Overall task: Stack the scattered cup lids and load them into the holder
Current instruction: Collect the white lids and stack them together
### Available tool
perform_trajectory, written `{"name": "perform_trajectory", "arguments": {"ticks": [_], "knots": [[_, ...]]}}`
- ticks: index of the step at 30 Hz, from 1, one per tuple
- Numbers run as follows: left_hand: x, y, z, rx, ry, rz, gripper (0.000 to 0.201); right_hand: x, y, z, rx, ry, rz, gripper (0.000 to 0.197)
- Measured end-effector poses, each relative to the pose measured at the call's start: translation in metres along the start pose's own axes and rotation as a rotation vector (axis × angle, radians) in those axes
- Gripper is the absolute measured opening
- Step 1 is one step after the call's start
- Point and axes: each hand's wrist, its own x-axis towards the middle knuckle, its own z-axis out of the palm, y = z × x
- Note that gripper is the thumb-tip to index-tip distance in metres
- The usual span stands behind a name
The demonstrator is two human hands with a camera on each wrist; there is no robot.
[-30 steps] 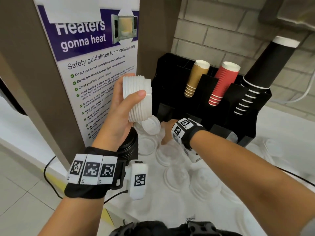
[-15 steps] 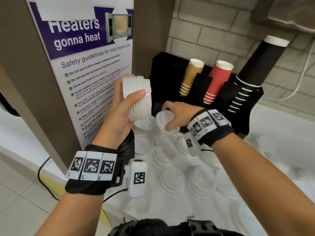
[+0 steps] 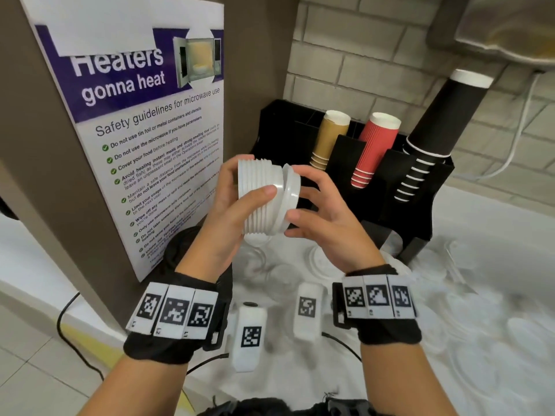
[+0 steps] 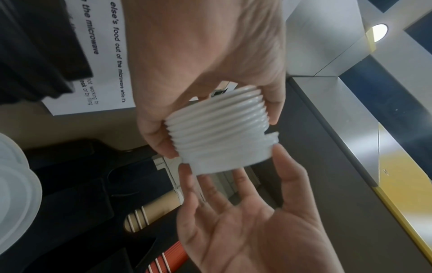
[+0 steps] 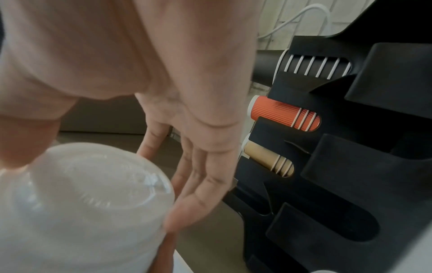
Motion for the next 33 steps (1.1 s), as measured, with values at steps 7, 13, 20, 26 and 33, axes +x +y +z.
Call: {"name": "perform_trajectory", "arguments": {"ticks": [7,13,20,26,33], "knots": [[-0.002,0.0,-0.003,0.031,-0.044,-0.045,0.062,0.002,-0.002,0.0,-0.044,-0.006,-0.032,0.061],[0.0,0.0,-0.002,0.024,-0.028,-0.024,0.062,0.007,-0.002,0.004,-0.029,-0.014,-0.059,0.059],[0.005,0.0,-0.006,0.015,0.042,0.026,0.062,0.02,-0.002,0.0,-0.012,-0.07,-0.045,0.054],[0.013,0.012,-0.019,-0.054,0.134,0.114,0.061,0.09,0.025,0.006,-0.636,-0.207,0.187,0.031],[0.012,0.016,-0.024,-0.047,0.147,0.106,0.066,0.122,0.076,0.057,-1.51,-0.74,0.259,0.05]]}}
